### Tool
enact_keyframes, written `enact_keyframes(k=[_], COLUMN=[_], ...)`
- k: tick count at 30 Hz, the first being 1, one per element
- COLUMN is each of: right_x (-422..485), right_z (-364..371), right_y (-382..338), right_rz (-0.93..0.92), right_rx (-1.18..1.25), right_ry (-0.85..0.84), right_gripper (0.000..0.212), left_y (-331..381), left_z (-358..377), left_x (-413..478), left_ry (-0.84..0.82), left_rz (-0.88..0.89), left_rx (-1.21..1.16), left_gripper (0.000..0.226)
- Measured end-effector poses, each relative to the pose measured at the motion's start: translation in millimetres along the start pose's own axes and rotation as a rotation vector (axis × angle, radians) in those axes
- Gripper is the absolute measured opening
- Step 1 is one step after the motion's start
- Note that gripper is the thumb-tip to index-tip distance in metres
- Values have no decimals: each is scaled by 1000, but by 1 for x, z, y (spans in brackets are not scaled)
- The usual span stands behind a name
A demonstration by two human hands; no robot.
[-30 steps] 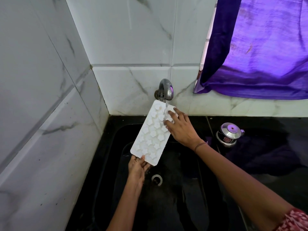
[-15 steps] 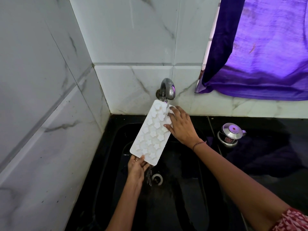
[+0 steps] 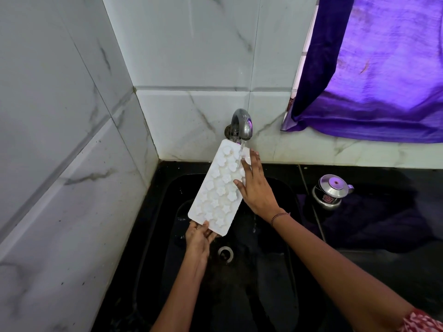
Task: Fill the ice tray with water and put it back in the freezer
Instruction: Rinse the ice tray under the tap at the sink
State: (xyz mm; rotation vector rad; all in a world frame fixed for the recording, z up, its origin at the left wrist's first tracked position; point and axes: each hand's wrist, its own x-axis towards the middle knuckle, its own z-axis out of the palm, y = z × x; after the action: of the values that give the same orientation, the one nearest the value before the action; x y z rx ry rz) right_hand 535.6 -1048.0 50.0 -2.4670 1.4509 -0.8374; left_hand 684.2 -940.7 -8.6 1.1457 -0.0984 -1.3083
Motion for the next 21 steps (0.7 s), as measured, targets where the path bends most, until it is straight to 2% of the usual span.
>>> enact_keyframes(k=[4, 7, 10, 15, 21], right_x=[-10, -12, -10, 3, 5], right_z=[-2, -9, -2, 1, 11], right_y=[0, -4, -4, -11, -24], right_rz=[18, 19, 28, 50, 42], right_rx=[136, 169, 71, -74, -57], right_ry=[37, -7, -63, -40, -81], right_gripper=[65, 66, 69, 67, 69], left_y=[-7, -8, -5, 2, 2], left_z=[2, 8, 17, 19, 25], left_x=[-3, -6, -9, -9, -11], left_ry=[5, -19, -40, -34, -8], left_rz=[-27, -59, -77, -89, -110], left_rx=[-8, -36, -133, -238, -285], left_gripper=[32, 32, 33, 32, 27])
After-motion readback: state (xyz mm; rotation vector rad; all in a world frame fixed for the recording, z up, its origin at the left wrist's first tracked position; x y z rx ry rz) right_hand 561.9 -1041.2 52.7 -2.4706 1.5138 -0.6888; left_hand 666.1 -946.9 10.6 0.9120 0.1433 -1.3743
